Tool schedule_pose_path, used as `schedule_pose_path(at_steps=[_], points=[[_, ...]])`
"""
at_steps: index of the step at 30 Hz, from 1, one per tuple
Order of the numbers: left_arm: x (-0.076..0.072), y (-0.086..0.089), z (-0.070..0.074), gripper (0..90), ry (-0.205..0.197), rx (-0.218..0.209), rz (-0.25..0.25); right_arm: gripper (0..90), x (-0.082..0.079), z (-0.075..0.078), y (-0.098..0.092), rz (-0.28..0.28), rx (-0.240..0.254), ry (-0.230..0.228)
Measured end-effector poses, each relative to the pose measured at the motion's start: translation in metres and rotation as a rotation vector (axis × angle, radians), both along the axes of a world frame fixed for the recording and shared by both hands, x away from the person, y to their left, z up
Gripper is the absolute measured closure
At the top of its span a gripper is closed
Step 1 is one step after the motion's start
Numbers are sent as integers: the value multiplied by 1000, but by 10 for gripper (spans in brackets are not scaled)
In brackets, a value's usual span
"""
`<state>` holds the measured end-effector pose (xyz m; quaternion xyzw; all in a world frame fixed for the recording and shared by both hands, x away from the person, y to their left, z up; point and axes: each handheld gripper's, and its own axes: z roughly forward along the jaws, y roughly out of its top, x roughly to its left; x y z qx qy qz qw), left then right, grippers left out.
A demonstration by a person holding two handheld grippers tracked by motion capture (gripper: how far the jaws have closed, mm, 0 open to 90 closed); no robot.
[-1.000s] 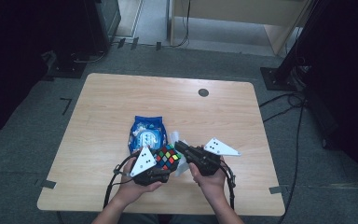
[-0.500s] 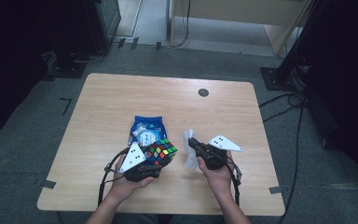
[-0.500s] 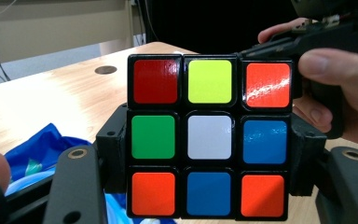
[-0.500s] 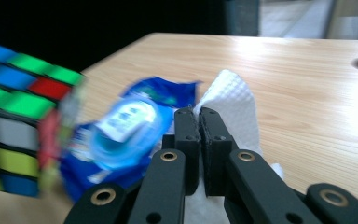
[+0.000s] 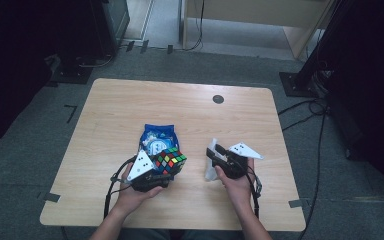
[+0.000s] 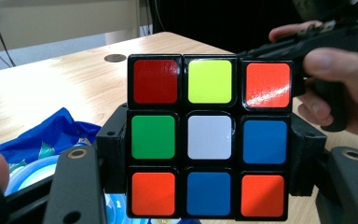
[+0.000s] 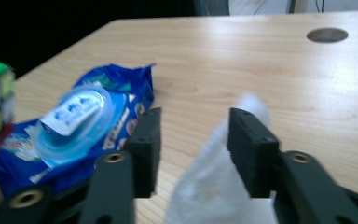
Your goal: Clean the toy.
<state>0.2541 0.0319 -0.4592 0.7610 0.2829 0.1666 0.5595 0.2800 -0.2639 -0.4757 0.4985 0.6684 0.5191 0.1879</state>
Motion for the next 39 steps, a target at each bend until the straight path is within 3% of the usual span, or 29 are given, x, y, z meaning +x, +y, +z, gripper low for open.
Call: schedule_pose_path(at_steps=[9, 14, 18, 23, 25, 29, 34, 39], points=[[-1, -3, -1, 340, 2, 11, -4, 352, -11, 29, 8, 14, 57, -17], [-1, -5, -1, 340, 4, 17, -12, 340, -14, 39, 14, 51, 34, -44], [-1, -7, -2, 340, 3, 17, -15, 324, -17, 44, 16, 58, 67, -35], [-2, -9, -2, 340, -9, 19, -18, 280, -24, 55, 28, 121, 122, -30], [-3, -11, -2, 340, -17, 22, -15, 244, -27, 57, 35, 152, 153, -7], [-6, -15, -1, 340, -30, 32, -9, 179, -28, 52, 52, 208, 206, 84], [-9, -18, -1, 339, -46, 36, -11, 181, -27, 42, 69, 241, 198, 155], [-11, -21, 0, 339, -68, 51, -13, 317, -29, 38, 72, 239, 228, 178]])
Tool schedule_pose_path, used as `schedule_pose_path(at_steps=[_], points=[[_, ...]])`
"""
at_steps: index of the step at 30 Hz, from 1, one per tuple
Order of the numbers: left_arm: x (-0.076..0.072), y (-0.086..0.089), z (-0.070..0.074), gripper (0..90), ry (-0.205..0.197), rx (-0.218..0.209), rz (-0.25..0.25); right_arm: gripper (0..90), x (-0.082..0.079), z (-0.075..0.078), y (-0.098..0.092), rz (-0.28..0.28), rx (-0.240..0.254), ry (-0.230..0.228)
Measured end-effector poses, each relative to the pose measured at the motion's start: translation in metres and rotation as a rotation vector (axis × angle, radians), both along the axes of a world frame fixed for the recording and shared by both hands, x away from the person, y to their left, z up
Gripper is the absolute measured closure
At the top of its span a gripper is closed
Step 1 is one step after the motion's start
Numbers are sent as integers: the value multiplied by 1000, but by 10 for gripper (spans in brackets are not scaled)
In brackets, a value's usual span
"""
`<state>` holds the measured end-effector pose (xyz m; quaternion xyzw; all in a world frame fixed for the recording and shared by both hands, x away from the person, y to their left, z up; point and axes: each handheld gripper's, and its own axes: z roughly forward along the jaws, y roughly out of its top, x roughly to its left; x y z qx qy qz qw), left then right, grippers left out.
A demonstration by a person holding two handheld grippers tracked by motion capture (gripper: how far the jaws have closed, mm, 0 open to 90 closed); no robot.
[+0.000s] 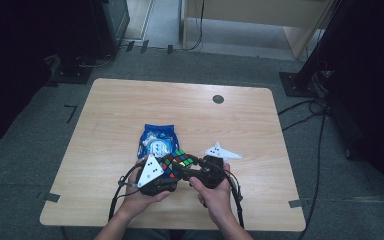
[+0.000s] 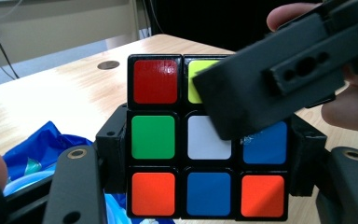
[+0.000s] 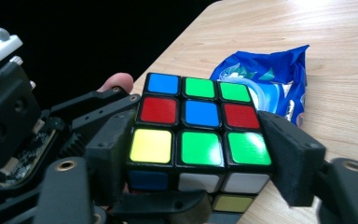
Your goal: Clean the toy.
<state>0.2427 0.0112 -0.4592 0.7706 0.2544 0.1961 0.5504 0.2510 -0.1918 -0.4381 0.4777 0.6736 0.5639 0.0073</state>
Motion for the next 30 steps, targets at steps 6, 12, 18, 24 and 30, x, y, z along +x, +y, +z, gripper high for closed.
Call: schedule_pose_path(at_steps=[6, 12, 18, 24, 30], points=[[-1, -5, -1, 337, 0, 28, 7, 338, -6, 3, 3, -32, -78, -61], [-2, -10, 2, 335, -2, 68, 24, 340, -14, 9, 14, -28, -254, -184], [10, 5, 4, 339, 85, 14, 53, 250, -9, 13, 0, 0, -126, -210], [27, 34, 9, 339, 162, -82, 134, 287, -2, -1, -23, -57, -81, -227], [25, 34, 16, 339, 156, -115, 125, 233, -2, -30, 6, 52, -147, -213]])
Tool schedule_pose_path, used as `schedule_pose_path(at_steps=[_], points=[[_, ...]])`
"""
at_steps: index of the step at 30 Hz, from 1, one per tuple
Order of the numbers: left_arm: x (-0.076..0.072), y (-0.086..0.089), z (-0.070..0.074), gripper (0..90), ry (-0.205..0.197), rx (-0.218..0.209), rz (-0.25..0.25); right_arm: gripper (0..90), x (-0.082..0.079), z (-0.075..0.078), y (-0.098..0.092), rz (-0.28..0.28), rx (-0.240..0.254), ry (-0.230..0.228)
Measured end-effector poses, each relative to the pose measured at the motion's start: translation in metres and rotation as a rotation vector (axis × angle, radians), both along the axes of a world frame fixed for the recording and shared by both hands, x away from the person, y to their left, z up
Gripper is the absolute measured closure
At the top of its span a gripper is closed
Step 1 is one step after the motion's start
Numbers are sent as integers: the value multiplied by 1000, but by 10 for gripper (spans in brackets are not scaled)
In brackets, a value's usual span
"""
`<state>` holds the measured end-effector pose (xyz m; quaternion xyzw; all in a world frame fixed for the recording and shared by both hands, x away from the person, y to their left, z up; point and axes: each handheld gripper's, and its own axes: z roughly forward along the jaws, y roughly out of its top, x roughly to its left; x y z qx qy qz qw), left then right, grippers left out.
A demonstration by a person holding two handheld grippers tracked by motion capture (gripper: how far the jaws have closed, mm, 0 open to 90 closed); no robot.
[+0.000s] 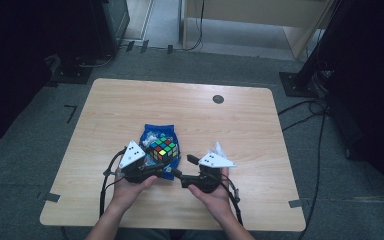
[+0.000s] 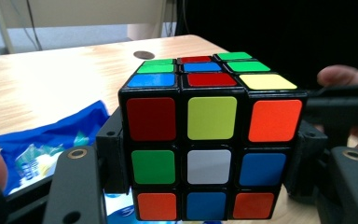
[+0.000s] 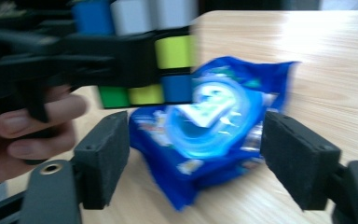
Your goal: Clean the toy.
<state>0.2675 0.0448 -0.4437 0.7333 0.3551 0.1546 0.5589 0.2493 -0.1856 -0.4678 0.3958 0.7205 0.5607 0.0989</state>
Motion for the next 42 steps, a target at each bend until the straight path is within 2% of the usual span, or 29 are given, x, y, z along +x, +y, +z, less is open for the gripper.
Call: schedule_pose_path(at_steps=[3, 6, 8, 12, 13, 17, 20, 22, 23, 24, 27, 28, 29, 31, 33, 34, 36, 37, 39, 40, 42], points=[[-3, -6, 1, 339, 5, -9, -16, 218, -5, 0, 16, 31, -12, -28], [-6, -12, 1, 339, 8, -7, -37, 224, -9, -2, 24, 14, -25, -40], [-8, -16, 0, 339, 2, 5, -45, 248, -11, -2, 24, -19, -17, -62], [-9, -18, 1, 339, 10, 1, -55, 287, -13, -1, 24, -41, -16, -97], [-9, -18, 1, 338, 13, -7, -59, 334, -14, -1, 23, -61, -30, -128], [-8, -18, 1, 337, 27, -14, -66, 337, -15, -1, 22, -49, -43, -150], [-6, -18, 2, 334, 57, -12, -73, 340, -14, -2, 20, -37, -80, -183], [-4, -18, 3, 328, 79, -8, -81, 341, -14, -4, 19, -24, -114, -221], [-2, -17, 3, 328, 104, -10, -90, 342, -14, -4, 19, -19, -132, -237], [-1, -17, 4, 327, 116, -10, -94, 342, -15, -5, 19, -9, -179, -280], [1, -17, 5, 331, 158, 7, -112, 343, -18, -6, 21, 10, -273, -357], [1, -17, 5, 336, 153, 14, -110, 342, -18, -6, 22, 14, -311, -382], [0, -18, 5, 338, 138, 30, -103, 341, -17, -6, 21, 23, -323, -394], [-1, -18, 4, 339, 118, 38, -90, 318, -13, -7, 19, 48, -325, -373], [-1, -16, 5, 339, 102, 20, -74, 278, -9, -9, 16, 49, -330, -344], [-1, -15, 5, 339, 97, 17, -69, 312, -6, -10, 11, 54, -337, -320], [-1, -11, 5, 339, 67, 8, -43, 315, -2, -12, 5, 16, -362, -302], [0, -8, 5, 339, 63, -2, -34, 314, 1, -12, -1, 2, -349, -279], [0, -5, 3, 339, 50, -20, -15, 312, 7, -8, -11, -44, -286, -216], [0, -5, 2, 339, 39, -20, -9, 312, 11, -3, -20, -90, -209, -160], [-1, -5, 0, 339, 24, -20, -6, 308, 14, 4, -29, -126, -100, -100]])
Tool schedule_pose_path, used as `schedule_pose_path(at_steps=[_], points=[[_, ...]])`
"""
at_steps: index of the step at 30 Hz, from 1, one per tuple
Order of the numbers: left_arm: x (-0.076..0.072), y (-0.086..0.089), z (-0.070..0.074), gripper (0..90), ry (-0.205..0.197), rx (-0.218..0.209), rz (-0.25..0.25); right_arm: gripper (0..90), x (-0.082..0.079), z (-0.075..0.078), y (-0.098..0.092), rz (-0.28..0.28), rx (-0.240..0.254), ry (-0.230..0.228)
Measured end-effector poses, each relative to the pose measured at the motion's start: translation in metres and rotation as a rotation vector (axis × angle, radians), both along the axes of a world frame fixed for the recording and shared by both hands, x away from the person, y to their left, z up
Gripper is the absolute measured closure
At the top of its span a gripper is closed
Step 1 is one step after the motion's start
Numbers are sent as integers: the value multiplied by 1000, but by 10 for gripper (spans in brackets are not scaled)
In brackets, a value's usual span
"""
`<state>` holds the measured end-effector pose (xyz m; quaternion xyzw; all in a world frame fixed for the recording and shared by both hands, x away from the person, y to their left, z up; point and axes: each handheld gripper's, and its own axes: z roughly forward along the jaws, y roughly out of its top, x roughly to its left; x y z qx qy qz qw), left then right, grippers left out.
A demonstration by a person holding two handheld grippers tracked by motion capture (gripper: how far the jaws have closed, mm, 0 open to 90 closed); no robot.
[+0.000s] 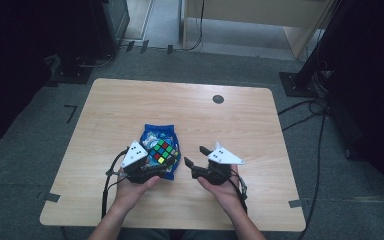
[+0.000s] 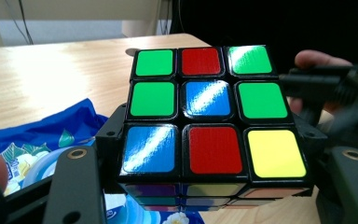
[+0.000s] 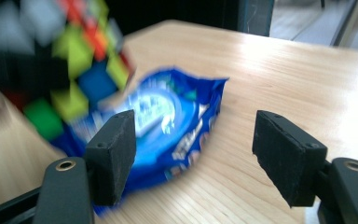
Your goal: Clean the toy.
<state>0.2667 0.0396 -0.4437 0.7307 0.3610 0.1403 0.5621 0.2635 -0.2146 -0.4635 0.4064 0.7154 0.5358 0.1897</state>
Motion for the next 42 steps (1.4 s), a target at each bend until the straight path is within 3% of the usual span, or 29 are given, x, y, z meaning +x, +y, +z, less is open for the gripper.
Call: schedule_pose_path(at_steps=[2, 6, 10, 16, 18, 23, 30, 42], points=[[-2, -3, -3, 339, -28, 15, 12, 308, 1, 7, -6, -33, 106, 58], [-4, -9, -7, 339, -45, 33, 9, 280, -1, 20, -11, -38, 287, 143], [-8, -14, -9, 339, -65, 45, -1, 246, -3, 27, -9, -37, 380, 196], [-14, -24, -11, 338, -112, 61, -4, 193, -3, 23, -2, -24, 444, 288], [-15, -24, -12, 339, -117, 62, 0, 192, -2, 21, -2, -16, 482, 331], [-18, -28, -13, 339, -136, 70, -9, 191, -2, 18, 2, 1, 535, 392], [-22, -32, -12, 339, -167, 87, -9, 208, -1, 12, 5, 7, 581, 454], [-24, -37, -14, 339, -185, 112, -20, 297, 0, 7, 7, 23, 618, 502]])
